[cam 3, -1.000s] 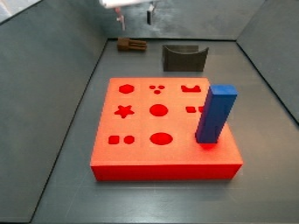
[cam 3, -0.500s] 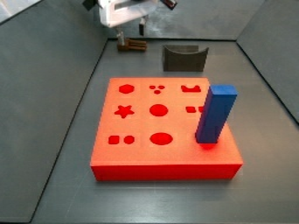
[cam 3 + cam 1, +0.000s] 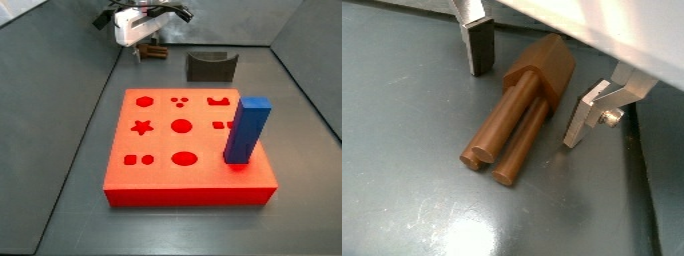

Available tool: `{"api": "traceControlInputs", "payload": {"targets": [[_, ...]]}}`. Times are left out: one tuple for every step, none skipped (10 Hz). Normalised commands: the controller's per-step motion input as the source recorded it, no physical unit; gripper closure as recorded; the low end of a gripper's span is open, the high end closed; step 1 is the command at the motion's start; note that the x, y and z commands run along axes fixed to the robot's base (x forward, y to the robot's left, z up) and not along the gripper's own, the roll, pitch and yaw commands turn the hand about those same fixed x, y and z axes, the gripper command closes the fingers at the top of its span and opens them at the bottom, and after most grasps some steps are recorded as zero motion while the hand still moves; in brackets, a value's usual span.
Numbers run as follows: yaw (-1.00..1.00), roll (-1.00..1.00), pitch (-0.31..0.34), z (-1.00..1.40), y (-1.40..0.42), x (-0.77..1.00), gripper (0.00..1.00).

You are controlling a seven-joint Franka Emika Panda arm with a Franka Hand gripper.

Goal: Pick up the 3 prong object. Move up. Rotate the 3 prong object. Place the 3 prong object on the fixture. Regrasp the 3 prong object. Move to above the board. Insert the 3 prong object.
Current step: Pick up the 3 prong object.

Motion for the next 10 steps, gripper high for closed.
{"api": "traceControlInputs", "payload": {"targets": [[0.0,0.01,0.0,0.0,0.0,0.0,0.0],[0.0,0.0,0.0,0.0,0.0,0.0,0.0],[0.0,0.0,0.0,0.0,0.0,0.0,1.0],[0.0,0.0,0.0,0.0,0.0,0.0,1.0],[0.0,0.0,0.0,0.0,0.0,0.0,1.0],[0.0,0.0,0.0,0.0,0.0,0.0,1.0],[0.0,0.0,0.0,0.0,0.0,0.0,1.0],[0.0,0.0,0.0,0.0,0.0,0.0,1.0],[0.0,0.0,0.0,0.0,0.0,0.0,1.0],[0.0,0.0,0.0,0.0,0.0,0.0,1.0]]}}
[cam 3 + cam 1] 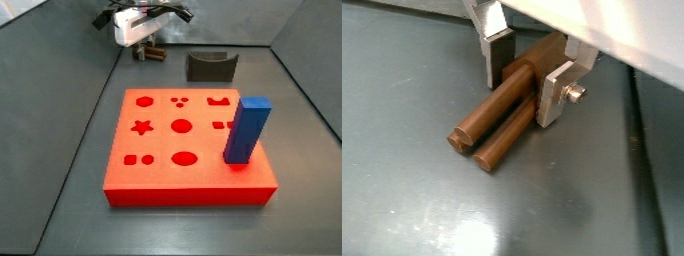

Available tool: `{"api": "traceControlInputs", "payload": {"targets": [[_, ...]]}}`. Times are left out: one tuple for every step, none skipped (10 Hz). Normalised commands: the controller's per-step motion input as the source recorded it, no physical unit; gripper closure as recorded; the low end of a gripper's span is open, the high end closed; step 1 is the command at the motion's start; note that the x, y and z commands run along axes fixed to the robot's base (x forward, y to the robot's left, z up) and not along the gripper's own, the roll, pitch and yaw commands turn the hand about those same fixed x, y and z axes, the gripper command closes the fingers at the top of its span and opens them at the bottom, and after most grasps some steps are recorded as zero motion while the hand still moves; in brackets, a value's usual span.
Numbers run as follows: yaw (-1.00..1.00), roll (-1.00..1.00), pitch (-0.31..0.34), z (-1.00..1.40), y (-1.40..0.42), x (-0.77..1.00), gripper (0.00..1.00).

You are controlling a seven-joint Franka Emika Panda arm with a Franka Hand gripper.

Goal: Pick up the 3 prong object. Move up. Rotate the 3 prong object. Place the 3 prong object on the fixture. Regrasp the 3 prong object. Move to above the board. Insert the 3 prong object.
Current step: Pick up the 3 prong object, then move up.

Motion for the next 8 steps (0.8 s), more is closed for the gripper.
{"api": "traceControlInputs", "payload": {"targets": [[0.0,0.0,0.0,0.0,0.0,0.0,1.0],[0.0,0.0,0.0,0.0,0.0,0.0,1.0],[0.0,0.0,0.0,0.0,0.0,0.0,1.0],[0.0,0.0,0.0,0.83,0.0,0.0,1.0],[0.01,0.0,-0.001,0.82,-0.02,0.02,1.0],[0.01,-0.01,0.023,0.74,-0.02,0.0,1.0],[0.0,0.0,0.044,0.59,-0.01,0.0,1.0],[0.0,0.01,0.056,0.46,0.0,-0.01,1.0]]}}
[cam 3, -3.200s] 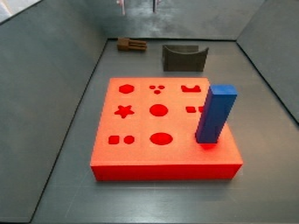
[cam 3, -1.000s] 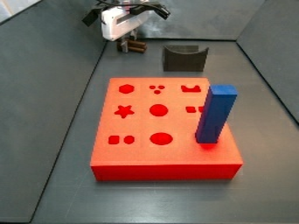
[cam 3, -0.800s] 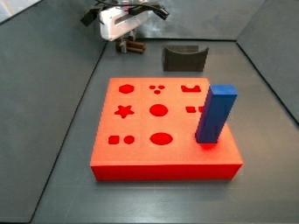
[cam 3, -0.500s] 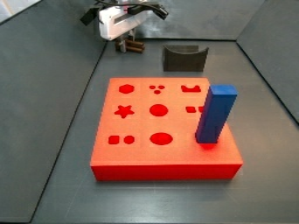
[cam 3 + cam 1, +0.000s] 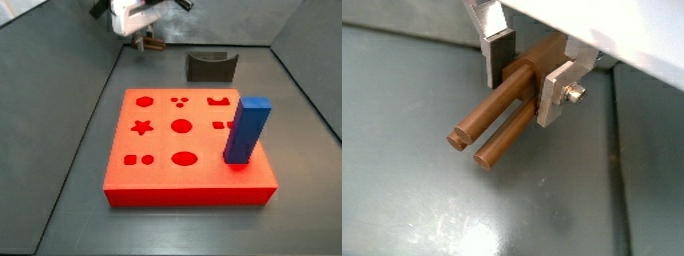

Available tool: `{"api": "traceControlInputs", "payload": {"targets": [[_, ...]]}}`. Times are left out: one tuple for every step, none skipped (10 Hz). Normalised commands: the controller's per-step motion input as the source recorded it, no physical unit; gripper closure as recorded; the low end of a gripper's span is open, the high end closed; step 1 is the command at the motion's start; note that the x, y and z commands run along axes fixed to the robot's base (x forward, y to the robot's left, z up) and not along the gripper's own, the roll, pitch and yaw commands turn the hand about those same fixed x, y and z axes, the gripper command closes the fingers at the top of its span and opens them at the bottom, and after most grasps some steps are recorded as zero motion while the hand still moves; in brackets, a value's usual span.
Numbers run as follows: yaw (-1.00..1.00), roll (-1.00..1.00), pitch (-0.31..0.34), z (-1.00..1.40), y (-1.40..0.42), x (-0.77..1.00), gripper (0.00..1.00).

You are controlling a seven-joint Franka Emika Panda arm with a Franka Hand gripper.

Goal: Pick up the 3 prong object. Move up. Rotate the 3 prong object. Place the 3 prong object on the fixture. Regrasp the 3 prong object. Move to above the board. Insert the 3 prong object.
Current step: Move up, then rotate the 3 prong object.

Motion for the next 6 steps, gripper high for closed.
{"api": "traceControlInputs", "payload": {"targets": [[-0.01,0.02,0.057,0.32,0.0,-0.02,1.0],[0.0,0.0,0.0,0.83,-0.95,0.43,1.0],[0.01,0.02,-0.005,0.68,-0.92,0.42,1.0],[0.03,0.03,0.068,0.53,-0.67,0.24,1.0],[0.03,0.06,0.086,0.4,-0.44,0.14,1.0],[0.03,0.1,0.087,0.22,-0.16,0.06,1.0]]}}
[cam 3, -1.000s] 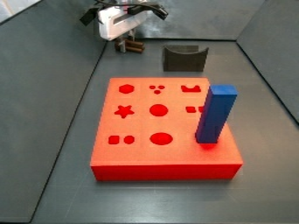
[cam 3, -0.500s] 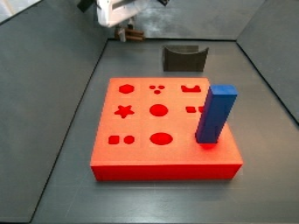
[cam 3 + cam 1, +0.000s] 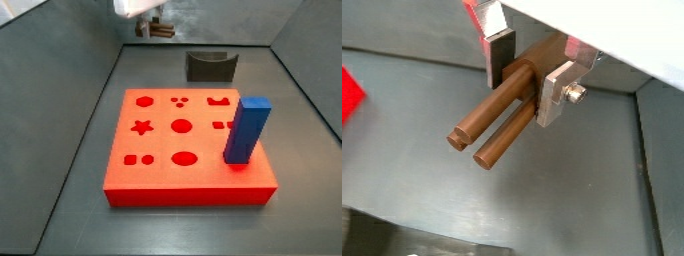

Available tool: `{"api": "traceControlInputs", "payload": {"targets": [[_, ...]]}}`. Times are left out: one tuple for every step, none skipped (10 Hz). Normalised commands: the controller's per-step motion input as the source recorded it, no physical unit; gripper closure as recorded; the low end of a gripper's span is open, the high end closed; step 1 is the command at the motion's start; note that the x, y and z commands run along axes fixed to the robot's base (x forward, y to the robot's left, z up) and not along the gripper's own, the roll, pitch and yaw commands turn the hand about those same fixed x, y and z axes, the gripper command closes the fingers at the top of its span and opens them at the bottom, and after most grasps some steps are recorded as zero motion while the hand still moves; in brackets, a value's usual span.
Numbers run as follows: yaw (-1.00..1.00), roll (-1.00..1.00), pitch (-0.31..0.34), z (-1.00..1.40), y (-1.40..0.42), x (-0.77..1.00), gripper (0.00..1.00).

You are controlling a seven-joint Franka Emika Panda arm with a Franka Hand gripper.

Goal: Pick up the 3 prong object. Move up. Rotate the 3 prong object. Place the 3 prong object on the fixture. Regrasp the 3 prong object. Move to above the board. Insert the 3 prong object.
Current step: Rotate the 3 prong object.

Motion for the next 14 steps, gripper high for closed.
{"api": "traceControlInputs", "payload": {"targets": [[-1.0,0.0,0.0,0.0,0.0,0.0,1.0],[-1.0,0.0,-0.001,-0.1,0.03,0.01,1.0],[-1.0,0.0,-0.002,-0.07,0.04,0.01,1.0],[-1.0,0.0,-0.003,-0.05,0.03,0.02,1.0],[-1.0,0.0,-0.003,-0.05,0.03,0.02,1.0],[-1.0,0.0,-0.003,-0.04,0.03,0.02,1.0],[-1.0,0.0,-0.003,-0.04,0.03,0.02,1.0],[-1.0,0.0,-0.003,-0.04,0.03,0.03,1.0],[-1.0,0.0,-0.003,-0.04,0.02,0.03,1.0],[-1.0,0.0,-0.003,-0.04,0.02,0.03,1.0],[-1.0,0.0,-0.003,-0.04,0.02,0.03,1.0],[-1.0,0.0,-0.003,-0.04,0.02,0.03,1.0],[-1.0,0.0,-0.003,-0.04,0.02,0.03,1.0],[-1.0,0.0,-0.004,-0.03,0.02,0.03,1.0]]}}
